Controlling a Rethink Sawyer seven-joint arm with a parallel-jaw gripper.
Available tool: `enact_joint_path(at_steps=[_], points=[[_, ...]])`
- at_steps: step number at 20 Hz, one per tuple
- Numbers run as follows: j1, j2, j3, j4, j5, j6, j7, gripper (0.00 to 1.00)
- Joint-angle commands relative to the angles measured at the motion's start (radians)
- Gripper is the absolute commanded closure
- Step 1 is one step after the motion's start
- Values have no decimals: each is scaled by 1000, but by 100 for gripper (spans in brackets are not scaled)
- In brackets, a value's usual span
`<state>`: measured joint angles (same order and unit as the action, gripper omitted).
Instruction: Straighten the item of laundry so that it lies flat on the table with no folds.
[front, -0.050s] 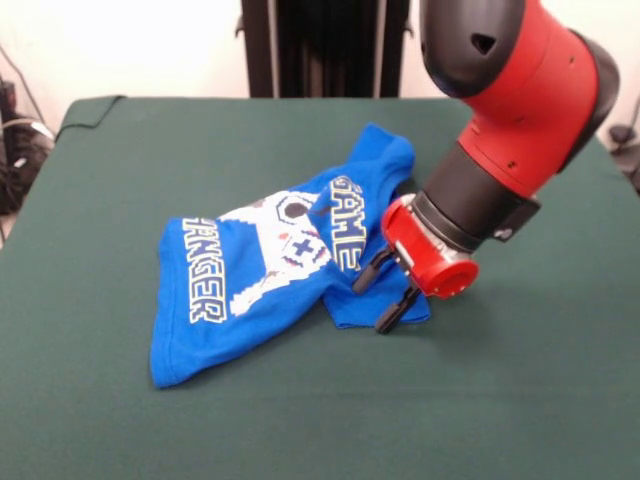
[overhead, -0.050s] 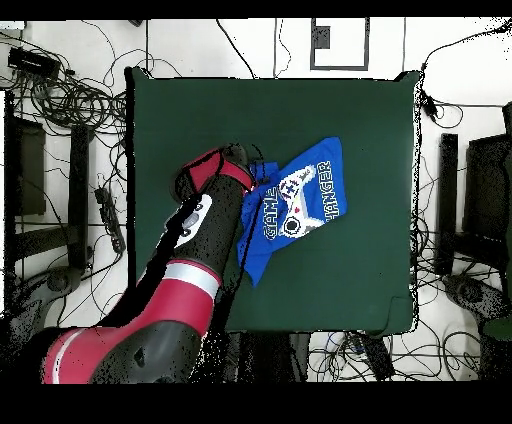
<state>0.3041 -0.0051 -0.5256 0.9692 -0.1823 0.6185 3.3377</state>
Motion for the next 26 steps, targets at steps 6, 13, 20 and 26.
enact_joint_path(at_steps=[6,13,20,26], points=[[3,-19,123,33,67,31,27,0],[4,-51,143,12,90,105,-6,0],[11,-52,134,-33,105,149,-17,0],[6,-33,153,-29,113,130,-7,0]])
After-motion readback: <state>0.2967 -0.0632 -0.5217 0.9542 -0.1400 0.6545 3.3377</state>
